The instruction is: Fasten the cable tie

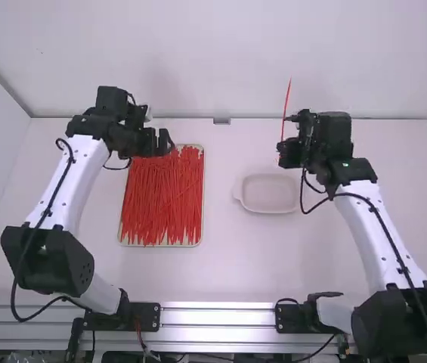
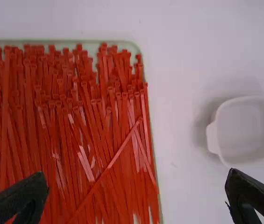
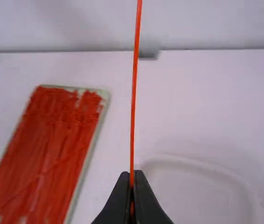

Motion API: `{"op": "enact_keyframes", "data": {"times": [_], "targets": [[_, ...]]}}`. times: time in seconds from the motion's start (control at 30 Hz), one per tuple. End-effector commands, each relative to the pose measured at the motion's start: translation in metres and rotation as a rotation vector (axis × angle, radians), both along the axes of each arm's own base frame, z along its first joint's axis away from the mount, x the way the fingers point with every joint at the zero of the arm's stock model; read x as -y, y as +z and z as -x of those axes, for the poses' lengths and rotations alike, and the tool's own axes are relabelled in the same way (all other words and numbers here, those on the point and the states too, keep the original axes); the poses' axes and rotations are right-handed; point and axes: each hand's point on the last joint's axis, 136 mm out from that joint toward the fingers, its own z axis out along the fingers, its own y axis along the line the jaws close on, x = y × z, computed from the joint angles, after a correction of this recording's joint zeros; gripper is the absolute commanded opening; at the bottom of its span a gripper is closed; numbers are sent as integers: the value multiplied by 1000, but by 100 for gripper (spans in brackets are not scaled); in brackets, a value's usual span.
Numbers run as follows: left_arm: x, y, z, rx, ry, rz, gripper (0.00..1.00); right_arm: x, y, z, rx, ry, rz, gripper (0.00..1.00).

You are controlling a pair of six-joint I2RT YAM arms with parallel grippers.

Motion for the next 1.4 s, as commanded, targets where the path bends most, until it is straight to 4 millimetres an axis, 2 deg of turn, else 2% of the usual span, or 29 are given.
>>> {"op": "enact_keyframes", "data": {"times": [0.0, 0.13, 0.27, 0.37, 0.63, 1.37], "targets": [[-1, -9, 11, -29, 6, -11, 99, 20, 5, -6, 44, -86, 141, 0], [-10, -42, 15, -67, 24, -59, 99, 22, -18, -1, 8, -108, 185, 0], [-23, -62, 22, -115, 95, -109, 99, 25, -30, -2, 9, -115, 184, 0], [-23, -69, 25, -127, 89, -116, 99, 24, -37, -3, 16, -114, 182, 0], [-25, -72, 29, -148, 96, -112, 99, 15, -45, 2, 7, -86, 194, 0], [-23, -73, 31, -156, 99, -109, 99, 16, -49, 5, -11, -84, 200, 0]]}}
